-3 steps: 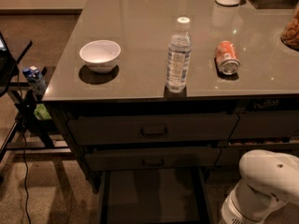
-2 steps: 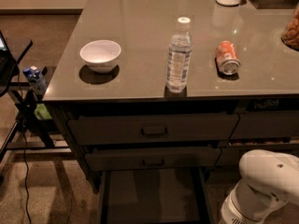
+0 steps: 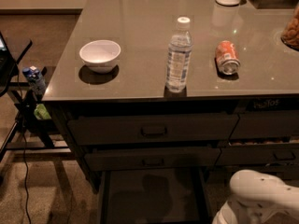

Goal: Close bottom drawer

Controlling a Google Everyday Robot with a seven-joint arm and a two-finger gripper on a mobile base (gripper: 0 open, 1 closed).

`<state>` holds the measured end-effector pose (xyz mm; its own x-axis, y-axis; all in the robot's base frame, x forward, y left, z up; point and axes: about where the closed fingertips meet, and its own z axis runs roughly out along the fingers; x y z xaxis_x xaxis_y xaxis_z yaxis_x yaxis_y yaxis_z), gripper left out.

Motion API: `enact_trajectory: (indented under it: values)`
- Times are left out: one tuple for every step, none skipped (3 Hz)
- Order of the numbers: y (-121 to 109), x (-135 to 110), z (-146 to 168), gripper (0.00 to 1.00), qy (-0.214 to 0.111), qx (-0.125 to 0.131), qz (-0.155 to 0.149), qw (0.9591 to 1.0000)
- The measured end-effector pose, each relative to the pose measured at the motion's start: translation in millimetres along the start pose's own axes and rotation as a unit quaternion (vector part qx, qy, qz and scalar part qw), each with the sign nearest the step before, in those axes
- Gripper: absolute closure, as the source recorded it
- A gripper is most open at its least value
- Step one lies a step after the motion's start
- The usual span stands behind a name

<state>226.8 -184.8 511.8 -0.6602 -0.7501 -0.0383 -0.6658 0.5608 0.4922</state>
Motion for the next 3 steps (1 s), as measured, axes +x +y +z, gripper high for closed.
enact_trajectory:
  values:
    - [-21,-4,50,1.00,-0.015,-0.025,0.036,0.9989]
    - [-36,-9,80,1.00,-0.029,-0.039,0.059,0.9971]
    - [-35,-8,85,1.00,-0.028,-0.044,0.060,0.9968]
